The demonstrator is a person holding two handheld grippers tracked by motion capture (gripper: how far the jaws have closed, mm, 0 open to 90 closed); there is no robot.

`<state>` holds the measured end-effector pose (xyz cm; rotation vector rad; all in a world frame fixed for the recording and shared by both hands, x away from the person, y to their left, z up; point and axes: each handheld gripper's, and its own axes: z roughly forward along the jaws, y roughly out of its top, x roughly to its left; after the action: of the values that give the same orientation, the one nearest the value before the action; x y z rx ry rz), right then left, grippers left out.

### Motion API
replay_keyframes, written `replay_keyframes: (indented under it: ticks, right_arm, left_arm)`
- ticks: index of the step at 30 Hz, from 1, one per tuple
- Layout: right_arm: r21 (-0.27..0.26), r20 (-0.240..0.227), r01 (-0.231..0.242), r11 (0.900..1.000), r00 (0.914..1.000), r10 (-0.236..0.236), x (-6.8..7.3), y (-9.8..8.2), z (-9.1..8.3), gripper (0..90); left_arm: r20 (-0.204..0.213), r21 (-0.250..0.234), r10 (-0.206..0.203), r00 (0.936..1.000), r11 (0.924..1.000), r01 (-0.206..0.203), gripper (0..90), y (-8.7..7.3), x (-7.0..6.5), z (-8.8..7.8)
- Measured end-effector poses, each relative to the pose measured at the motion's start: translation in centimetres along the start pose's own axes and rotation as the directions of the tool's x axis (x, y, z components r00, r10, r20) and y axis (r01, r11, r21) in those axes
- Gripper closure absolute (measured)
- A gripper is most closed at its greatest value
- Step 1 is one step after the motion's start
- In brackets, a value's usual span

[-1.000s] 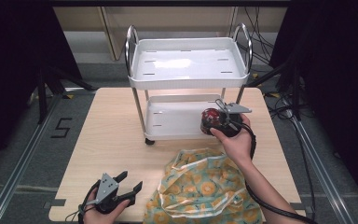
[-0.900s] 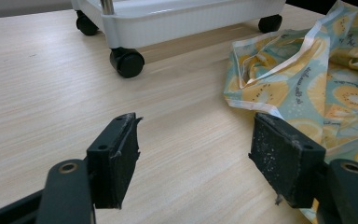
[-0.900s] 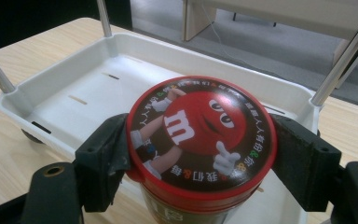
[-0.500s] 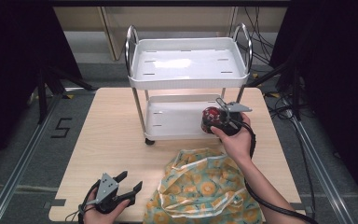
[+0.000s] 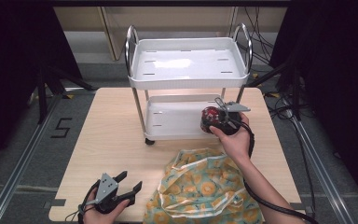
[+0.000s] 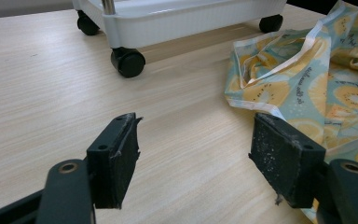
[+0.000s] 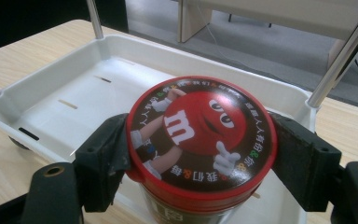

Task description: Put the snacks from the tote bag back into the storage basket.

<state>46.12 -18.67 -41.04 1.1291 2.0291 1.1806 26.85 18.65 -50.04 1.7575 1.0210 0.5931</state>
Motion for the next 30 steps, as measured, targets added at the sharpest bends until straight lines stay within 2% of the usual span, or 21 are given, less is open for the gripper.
replay_keyframes:
  ticks: [2, 3, 5, 6, 10, 12, 14, 15, 16, 19, 20, 24, 25, 26, 27, 28, 30]
  right_arm:
    - [0.004, 0.002, -0.03, 1.0, 0.9996, 0.03, 0.26, -0.03, 0.08, 26.1]
    - [0.001, 0.003, -0.001, 1.0, 1.0, 0.001, 0.0, 0.0, 0.01, 26.1]
    - [-0.008, 0.008, 0.003, 1.0, 1.0, -0.003, -0.06, 0.01, 0.06, 26.1]
    - [0.003, 0.002, -0.035, 0.999, 0.9994, 0.035, 0.22, 0.03, 0.04, 26.1]
    - [-0.027, 0.013, -0.01, 1.0, 0.9999, 0.011, 0.12, 0.11, 0.29, 26.1]
    - [-0.003, 0.002, -0.032, 0.999, 0.9995, 0.032, 0.38, 0.15, 0.25, 26.1]
    - [0.0, -0.001, -0.014, 1.0, 0.9999, 0.014, 0.23, 0.21, 0.23, 26.1]
    - [0.001, 0.004, -0.041, 0.999, 0.9991, 0.041, 0.5, 0.19, 0.24, 26.1]
    - [-0.002, 0.009, -0.025, 1.0, 0.9997, 0.025, 0.42, 0.21, 0.22, 26.0]
    - [-0.001, 0.004, -0.014, 1.0, 0.9999, 0.014, 0.39, 0.25, 0.36, 26.1]
    - [-0.007, 0.001, -0.028, 1.0, 0.9996, 0.028, 0.56, 0.28, 0.43, 26.1]
    - [-0.012, 0.009, -0.017, 1.0, 0.9998, 0.017, 0.59, 0.3, 0.45, 26.1]
    - [-0.027, 0.017, -0.023, 0.999, 0.9996, 0.024, 0.66, 0.27, 0.6, 26.1]
    - [-0.01, 0.007, -0.025, 1.0, 0.9997, 0.025, 0.66, 0.34, 0.45, 26.1]
    - [-0.01, 0.01, -0.008, 1.0, 0.9999, 0.008, 0.55, 0.35, 0.53, 26.1]
    - [-0.013, 0.007, -0.011, 1.0, 0.9999, 0.011, 0.6, 0.34, 0.63, 26.1]
    - [-0.01, 0.005, 0.006, 1.0, 1.0, -0.006, 0.47, 0.38, 0.7, 26.1]
  left_arm:
    - [0.002, 0.001, 0.002, 1.0, 1.0, -0.002, 31.4, 0.0, 0.0, 0.03]
    - [0.003, 0.001, 0.011, 0.9999, 0.9999, -0.011, 31.4, 0.02, 0.06, 0.04]
    - [0.003, 0.001, 0.01, 0.9999, 0.9999, -0.01, 31.4, 0.02, 0.04, 0.05]
    - [0.002, 0.002, 0.007, 1.0, 1.0, -0.007, 31.4, 0.01, 0.02, 0.05]
    - [-0.001, 0.002, 0.001, 1.0, 1.0, -0.001, 31.4, 0.0, 0.02, 0.04]
    - [0.0, -0.006, 0.014, 0.9999, 0.9999, -0.015, 31.4, -0.01, 0.16, 0.12]
    - [0.006, -0.003, 0.01, 0.9999, 1.0, -0.01, 31.4, -0.02, 0.09, 0.11]
    - [0.006, -0.004, 0.01, 0.9999, 0.9999, -0.009, 31.4, -0.02, 0.08, 0.11]
    - [0.006, -0.004, 0.01, 0.9999, 0.9999, -0.01, 31.4, -0.01, 0.08, 0.1]
    - [0.006, -0.004, 0.009, 0.9999, 1.0, -0.009, 31.4, -0.02, 0.09, 0.11]
    - [0.007, -0.003, 0.008, 0.9999, 1.0, -0.008, 31.4, -0.03, 0.1, 0.12]
    - [0.006, -0.004, 0.007, 1.0, 1.0, -0.007, 31.4, -0.03, 0.1, 0.12]
    - [0.006, -0.005, 0.007, 1.0, 1.0, -0.007, 31.4, -0.03, 0.1, 0.12]
    - [0.006, -0.004, 0.007, 1.0, 1.0, -0.007, 31.4, -0.04, 0.11, 0.13]
    - [0.006, -0.004, 0.002, 1.0, 1.0, -0.002, 31.4, -0.05, 0.09, 0.13]
    - [0.006, -0.005, 0.007, 1.0, 1.0, -0.007, 31.4, -0.03, 0.12, 0.12]
    - [0.006, -0.014, -0.008, 1.0, 0.9999, 0.008, 31.4, -0.05, -0.01, 0.16]
